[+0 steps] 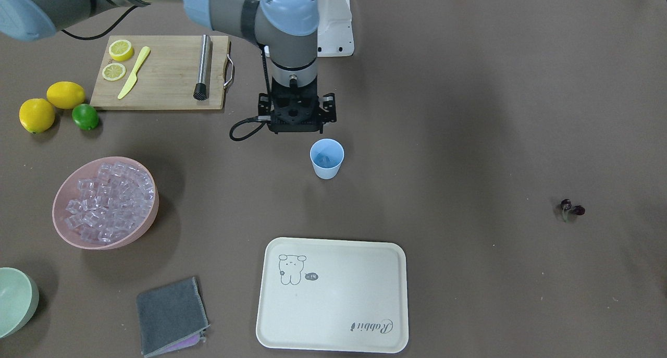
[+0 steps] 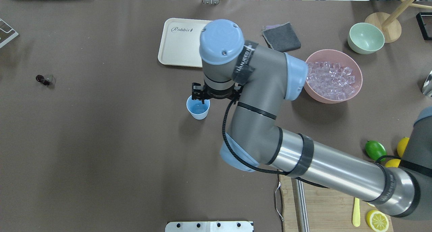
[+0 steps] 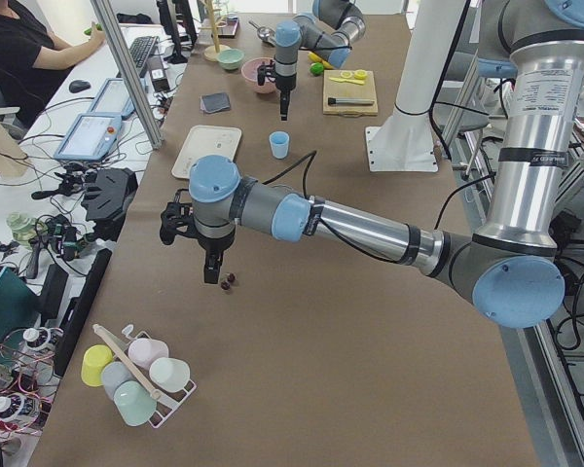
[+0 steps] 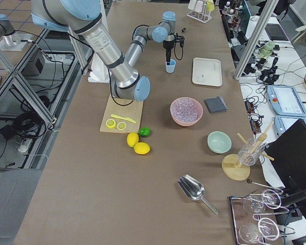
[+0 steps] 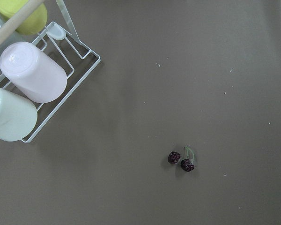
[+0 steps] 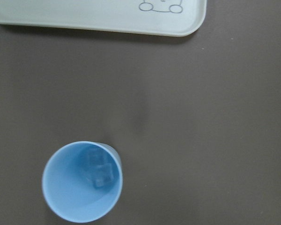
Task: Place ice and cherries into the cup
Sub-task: 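Return the right gripper to the pink ice bowl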
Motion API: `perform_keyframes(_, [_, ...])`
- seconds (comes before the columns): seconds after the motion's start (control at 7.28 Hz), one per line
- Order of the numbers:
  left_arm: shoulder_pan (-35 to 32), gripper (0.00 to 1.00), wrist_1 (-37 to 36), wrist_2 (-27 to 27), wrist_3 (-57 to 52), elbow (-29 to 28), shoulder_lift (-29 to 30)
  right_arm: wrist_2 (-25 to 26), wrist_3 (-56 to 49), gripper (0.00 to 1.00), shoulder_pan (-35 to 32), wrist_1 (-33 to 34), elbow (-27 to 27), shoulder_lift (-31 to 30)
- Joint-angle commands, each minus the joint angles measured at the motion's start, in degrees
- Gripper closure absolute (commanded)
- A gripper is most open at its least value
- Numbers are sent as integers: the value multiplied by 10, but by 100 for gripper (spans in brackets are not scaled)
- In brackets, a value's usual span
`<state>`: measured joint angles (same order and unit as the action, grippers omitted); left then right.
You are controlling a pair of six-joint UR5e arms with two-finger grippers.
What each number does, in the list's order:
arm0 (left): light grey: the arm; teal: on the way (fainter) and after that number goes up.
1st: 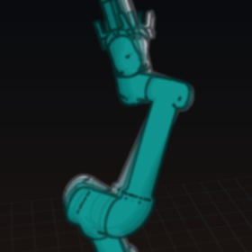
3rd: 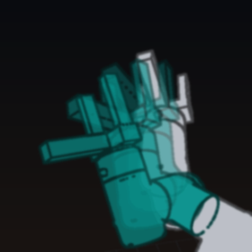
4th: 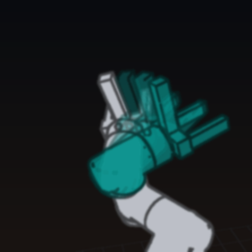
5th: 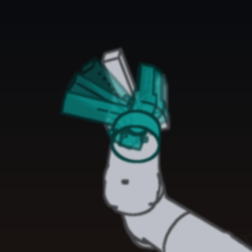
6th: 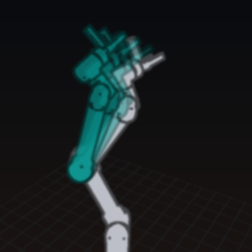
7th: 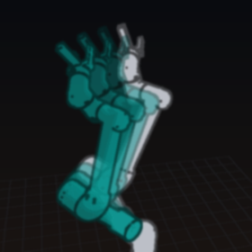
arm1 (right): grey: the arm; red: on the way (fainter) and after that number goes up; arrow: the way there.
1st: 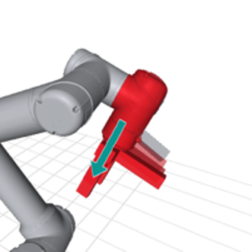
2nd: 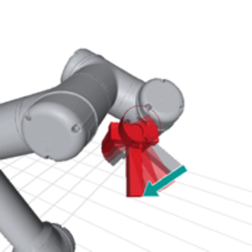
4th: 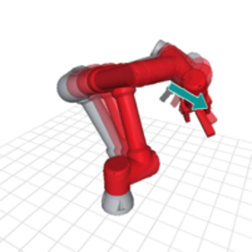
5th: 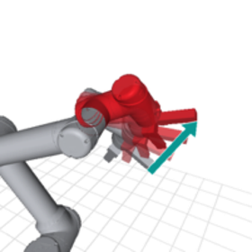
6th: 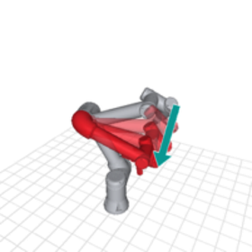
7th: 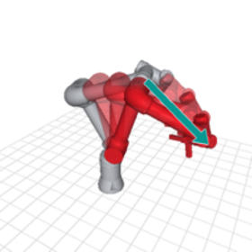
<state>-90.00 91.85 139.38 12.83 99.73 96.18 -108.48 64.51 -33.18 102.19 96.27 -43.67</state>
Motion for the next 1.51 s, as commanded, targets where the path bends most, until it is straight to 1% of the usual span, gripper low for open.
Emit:
perform_keyframes(0.0, [0, 2, 0, 0, 0, 4, -4, -3, -149, 1, -54, -4, 79, -131])
perform_keyframes(0.14, [0, 2, 0, 1, 0, 6, -5, -6, -233, 1, -85, -5, 81, -160])
perform_keyframes(0.27, [0, 2, 0, 0, -1, 5, -5, -5, -271, 1, -100, -5, 72, -178])
perform_keyframes(0.41, [0, 2, 0, 1, -1, 6, -6, -9, -299, 1, -119, -6, 73, -200])
perform_keyframes(0.55, [0, 2, 2, 0, -1, 5, -6, -14, -342, 1, -141, -4, 71, -207])
perform_keyframes(0.69, [0, 2, 8, 0, -1, 2, -6, -18, -406, 1, -165, -5, 69, -231])
perform_keyframes(0.82, [0, 2, 9, 0, 0, 4, -6, -17, -449, 1, -183, -5, 68, -246])
perform_keyframes(0.96, [0, 2, 9, 0, 0, 5, -6, -13, -452, 2, -186, -7, 48, -246])
perform_keyframes(1.1, [0, 2, 9, 0, 0, 4, -6, 7, -451, 2, -183, -16, 27, -243])
perform_keyframes(1.24, [0, 2, 9, 0, 0, 5, -6, 22, -452, 5, -183, -15, 25, -245])
perform_keyframes(1.37, [0, 2, 9, 1, 0, 5, -6, 34, -453, 6, -180, -14, 23, -248])
